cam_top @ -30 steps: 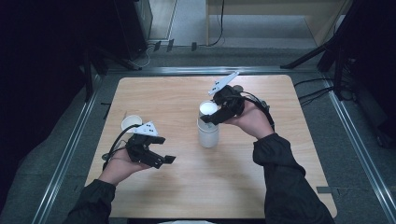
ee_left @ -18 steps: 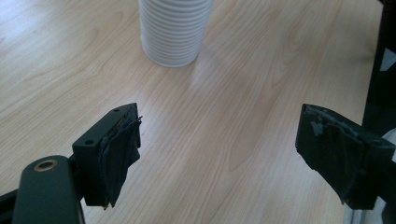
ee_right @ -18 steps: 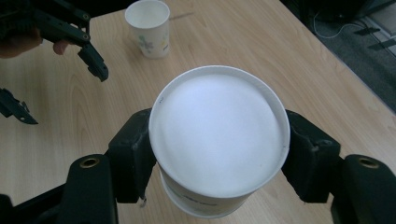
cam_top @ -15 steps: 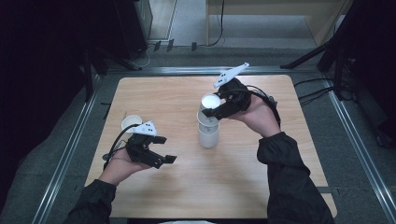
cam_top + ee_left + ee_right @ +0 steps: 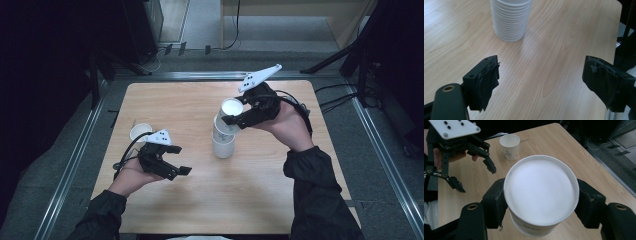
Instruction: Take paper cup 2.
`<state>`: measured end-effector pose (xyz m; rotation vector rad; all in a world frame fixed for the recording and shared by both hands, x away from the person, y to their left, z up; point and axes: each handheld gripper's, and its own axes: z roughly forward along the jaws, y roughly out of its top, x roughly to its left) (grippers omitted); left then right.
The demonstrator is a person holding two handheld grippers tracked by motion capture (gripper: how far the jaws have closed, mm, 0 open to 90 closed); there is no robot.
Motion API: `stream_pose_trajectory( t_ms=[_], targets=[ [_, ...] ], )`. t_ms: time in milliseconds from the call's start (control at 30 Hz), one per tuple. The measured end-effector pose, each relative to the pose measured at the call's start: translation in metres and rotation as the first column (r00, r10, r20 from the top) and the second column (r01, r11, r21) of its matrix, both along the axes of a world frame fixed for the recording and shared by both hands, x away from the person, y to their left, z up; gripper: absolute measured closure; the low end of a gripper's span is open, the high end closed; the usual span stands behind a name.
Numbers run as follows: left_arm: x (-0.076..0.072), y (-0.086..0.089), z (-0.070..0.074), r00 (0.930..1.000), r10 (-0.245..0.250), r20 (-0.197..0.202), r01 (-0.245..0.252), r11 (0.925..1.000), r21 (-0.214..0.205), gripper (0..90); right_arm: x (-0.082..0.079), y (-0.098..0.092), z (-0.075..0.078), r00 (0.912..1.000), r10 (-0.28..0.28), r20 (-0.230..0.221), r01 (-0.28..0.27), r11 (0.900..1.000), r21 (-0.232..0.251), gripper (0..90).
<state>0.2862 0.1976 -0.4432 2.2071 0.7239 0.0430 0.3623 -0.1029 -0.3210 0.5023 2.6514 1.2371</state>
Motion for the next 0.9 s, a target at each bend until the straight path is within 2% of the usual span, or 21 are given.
stream_pose_trajectory(
  t_ms=[167, 533, 700, 800, 900],
  targets=[
    [0.007, -0.010, 0.002, 0.9989, -0.046, -0.006, 0.046, 0.9986, -0.024, 14.1, -0.009, -0.010, 0.000, 0.9998, -0.015, -0.012, 0.015, 0.9999, 0.005, 34.2],
    [0.021, -0.036, 0.002, 0.9902, -0.139, 0.014, 0.139, 0.9901, -0.019, 14.1, -0.034, -0.039, -0.005, 0.9984, -0.053, -0.018, 0.054, 0.9979, 0.036, 34.2],
    [0.025, -0.044, 0.004, 0.9852, -0.170, 0.025, 0.171, 0.9846, -0.038, 14.1, -0.046, -0.049, -0.022, 0.9966, -0.066, -0.050, 0.067, 0.9977, 0.015, 34.2],
    [0.026, -0.048, 0.004, 0.9843, -0.176, 0.021, 0.177, 0.9812, -0.077, 14.1, -0.049, -0.049, -0.033, 0.9965, -0.052, -0.065, 0.052, 0.9987, 0.002, 34.2],
    [0.024, -0.052, 0.004, 0.9820, -0.186, 0.033, 0.188, 0.9789, -0.080, 14.1, -0.054, -0.047, -0.045, 0.9963, -0.031, -0.080, 0.031, 0.9995, -0.008, 34.2]
  ],
)
